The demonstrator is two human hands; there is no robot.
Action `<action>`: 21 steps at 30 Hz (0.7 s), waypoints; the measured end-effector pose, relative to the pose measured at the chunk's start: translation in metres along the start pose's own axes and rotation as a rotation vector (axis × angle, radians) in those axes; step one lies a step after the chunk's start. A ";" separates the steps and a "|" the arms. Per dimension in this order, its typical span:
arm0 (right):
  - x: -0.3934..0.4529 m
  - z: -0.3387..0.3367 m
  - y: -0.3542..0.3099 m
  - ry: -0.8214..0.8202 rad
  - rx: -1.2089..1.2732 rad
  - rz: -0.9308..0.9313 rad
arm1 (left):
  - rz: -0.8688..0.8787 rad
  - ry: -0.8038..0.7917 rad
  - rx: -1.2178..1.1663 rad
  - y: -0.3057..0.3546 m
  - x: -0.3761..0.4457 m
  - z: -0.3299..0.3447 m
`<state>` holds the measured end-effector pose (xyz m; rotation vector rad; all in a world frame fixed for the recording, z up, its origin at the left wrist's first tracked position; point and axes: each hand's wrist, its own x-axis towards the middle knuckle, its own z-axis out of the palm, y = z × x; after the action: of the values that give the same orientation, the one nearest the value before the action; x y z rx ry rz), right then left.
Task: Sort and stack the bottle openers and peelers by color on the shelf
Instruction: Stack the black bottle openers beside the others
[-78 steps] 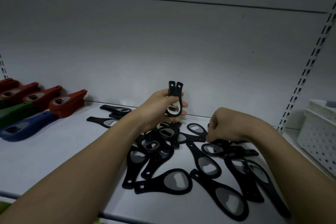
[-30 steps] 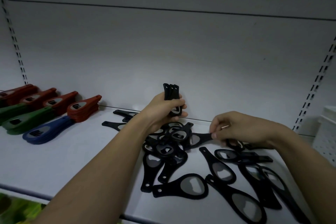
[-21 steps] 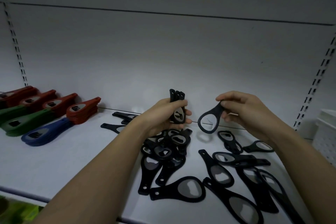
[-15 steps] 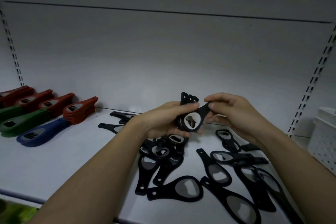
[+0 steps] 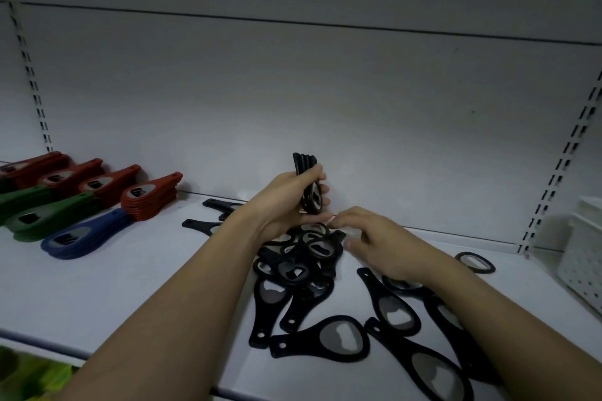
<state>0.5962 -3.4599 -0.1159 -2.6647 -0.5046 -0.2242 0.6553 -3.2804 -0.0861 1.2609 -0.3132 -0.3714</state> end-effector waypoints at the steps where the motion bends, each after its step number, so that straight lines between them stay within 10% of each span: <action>1: 0.000 0.001 -0.001 -0.014 -0.007 -0.009 | 0.002 0.000 -0.023 -0.001 0.000 0.000; 14: -0.017 -0.046 -0.010 0.109 0.545 0.175 | 0.016 0.054 0.213 0.000 0.000 -0.006; 21: -0.018 -0.056 -0.010 0.263 0.796 0.197 | -0.208 -0.347 0.301 0.003 -0.018 0.011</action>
<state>0.5711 -3.4817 -0.0658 -1.8553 -0.1819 -0.2451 0.6345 -3.2813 -0.0803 1.5292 -0.5500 -0.7467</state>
